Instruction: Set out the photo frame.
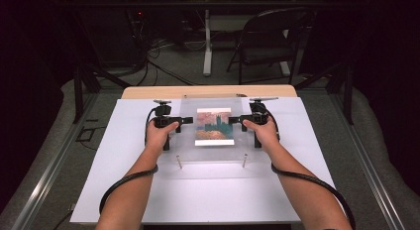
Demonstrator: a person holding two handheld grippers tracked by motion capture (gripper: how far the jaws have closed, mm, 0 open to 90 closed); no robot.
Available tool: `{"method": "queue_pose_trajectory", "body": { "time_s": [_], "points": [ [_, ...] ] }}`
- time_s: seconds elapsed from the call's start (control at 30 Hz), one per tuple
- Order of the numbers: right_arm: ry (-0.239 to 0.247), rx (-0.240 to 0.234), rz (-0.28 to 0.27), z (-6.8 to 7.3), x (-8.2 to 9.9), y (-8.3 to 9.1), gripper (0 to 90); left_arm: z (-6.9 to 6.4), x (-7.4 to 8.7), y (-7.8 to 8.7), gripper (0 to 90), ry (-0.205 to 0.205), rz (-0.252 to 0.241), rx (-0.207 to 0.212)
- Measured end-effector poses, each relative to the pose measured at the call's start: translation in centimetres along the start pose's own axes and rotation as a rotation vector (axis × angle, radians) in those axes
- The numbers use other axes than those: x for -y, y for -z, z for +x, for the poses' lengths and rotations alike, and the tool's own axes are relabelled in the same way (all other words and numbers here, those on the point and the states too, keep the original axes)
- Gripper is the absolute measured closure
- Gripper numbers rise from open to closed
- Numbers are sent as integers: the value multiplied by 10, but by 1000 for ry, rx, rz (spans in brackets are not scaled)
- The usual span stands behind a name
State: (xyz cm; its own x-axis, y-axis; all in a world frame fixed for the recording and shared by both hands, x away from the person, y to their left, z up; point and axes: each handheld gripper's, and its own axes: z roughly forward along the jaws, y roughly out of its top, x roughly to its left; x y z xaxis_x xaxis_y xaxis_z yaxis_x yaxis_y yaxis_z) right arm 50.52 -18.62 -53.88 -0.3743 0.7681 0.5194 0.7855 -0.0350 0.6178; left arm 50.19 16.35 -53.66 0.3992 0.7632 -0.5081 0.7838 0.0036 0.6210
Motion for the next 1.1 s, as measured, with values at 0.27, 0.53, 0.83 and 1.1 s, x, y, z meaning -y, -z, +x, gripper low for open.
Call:
{"method": "queue_pose_trajectory", "body": {
  "time_s": [0.27,0.53,0.83,1.1],
  "points": [
    [49,-7,-12,10,-3,15,323,-8,-2,16,390,-29,-30,11],
    [117,-5,-29,22,-3,31,334,-19,-4,33,439,-50,-49,13],
    [137,-3,-51,33,-2,48,383,-30,-4,49,480,-76,-70,13],
    [167,6,-40,42,-4,59,408,-37,-5,62,515,-91,-66,14]
  ]
}}
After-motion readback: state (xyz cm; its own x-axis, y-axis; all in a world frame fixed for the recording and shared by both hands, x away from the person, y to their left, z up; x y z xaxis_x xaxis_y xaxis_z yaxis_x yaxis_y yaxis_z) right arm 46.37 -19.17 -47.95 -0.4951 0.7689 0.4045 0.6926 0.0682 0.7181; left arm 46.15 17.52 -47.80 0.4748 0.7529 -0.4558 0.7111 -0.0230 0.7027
